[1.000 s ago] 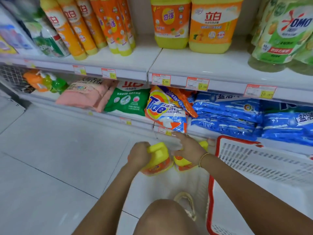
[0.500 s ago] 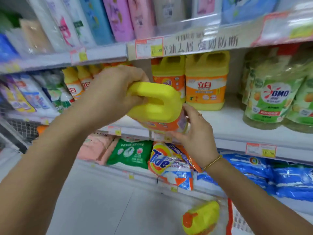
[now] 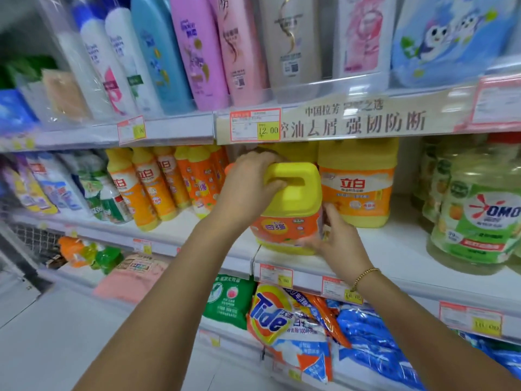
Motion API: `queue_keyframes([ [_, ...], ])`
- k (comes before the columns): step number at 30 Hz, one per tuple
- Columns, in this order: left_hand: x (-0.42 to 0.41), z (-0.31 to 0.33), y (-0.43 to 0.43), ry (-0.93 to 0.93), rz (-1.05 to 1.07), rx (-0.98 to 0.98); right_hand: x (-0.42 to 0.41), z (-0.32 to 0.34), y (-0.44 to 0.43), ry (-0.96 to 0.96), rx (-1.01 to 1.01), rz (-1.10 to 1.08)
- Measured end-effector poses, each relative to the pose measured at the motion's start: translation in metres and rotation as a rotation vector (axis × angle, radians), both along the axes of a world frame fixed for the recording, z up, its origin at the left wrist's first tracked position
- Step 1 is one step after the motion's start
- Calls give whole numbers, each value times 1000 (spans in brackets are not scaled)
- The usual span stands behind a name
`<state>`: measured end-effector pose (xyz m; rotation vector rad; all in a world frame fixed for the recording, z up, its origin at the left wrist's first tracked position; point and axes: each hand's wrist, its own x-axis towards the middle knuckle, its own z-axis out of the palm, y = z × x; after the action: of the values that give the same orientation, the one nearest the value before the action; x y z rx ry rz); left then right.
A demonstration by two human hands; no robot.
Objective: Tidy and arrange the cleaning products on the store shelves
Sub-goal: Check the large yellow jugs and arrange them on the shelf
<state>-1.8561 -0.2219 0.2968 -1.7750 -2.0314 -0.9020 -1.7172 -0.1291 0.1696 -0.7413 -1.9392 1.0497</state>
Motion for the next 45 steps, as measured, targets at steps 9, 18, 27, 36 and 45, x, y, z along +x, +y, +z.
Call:
queue_keyframes([
  [9, -45, -89, 32, -949, -121, 97, -22, 3, 49, -109, -142, 55],
  [18, -76, -110, 78, -1164, -322, -144, -27, -23, 51, -282, 67, -202],
  [27, -87, -125, 82, -1288, -287, -156, -36, -25, 53, -460, 134, -258],
  [36, -78, -121, 72, -1243, -208, -147, -35, -9, 49, -523, 88, -225],
  [45, 34, -174, -48, -923, 61, 154, 41, -14, -42, -452, 262, -224],
])
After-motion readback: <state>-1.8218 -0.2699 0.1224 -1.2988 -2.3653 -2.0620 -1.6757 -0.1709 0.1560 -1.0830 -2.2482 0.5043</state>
